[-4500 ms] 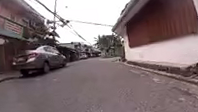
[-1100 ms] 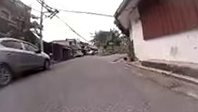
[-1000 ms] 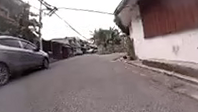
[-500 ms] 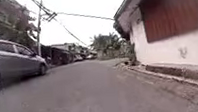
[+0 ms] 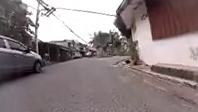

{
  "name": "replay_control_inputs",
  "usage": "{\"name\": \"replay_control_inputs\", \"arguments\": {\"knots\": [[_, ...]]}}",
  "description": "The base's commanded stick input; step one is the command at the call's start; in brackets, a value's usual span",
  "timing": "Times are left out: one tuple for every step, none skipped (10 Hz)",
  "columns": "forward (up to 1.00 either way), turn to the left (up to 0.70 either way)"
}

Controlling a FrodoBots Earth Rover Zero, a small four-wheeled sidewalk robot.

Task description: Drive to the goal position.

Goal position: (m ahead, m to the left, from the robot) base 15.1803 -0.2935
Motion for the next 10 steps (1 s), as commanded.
{"name": "replay_control_inputs", "arguments": {"knots": [[0.70,0.00],[0.70,0.00],[0.70,0.00],[0.70,0.00],[0.70,0.00],[0.70,0.00],[0.70,0.00],[0.70,0.00],[0.70,0.00],[0.70,0.00]]}}
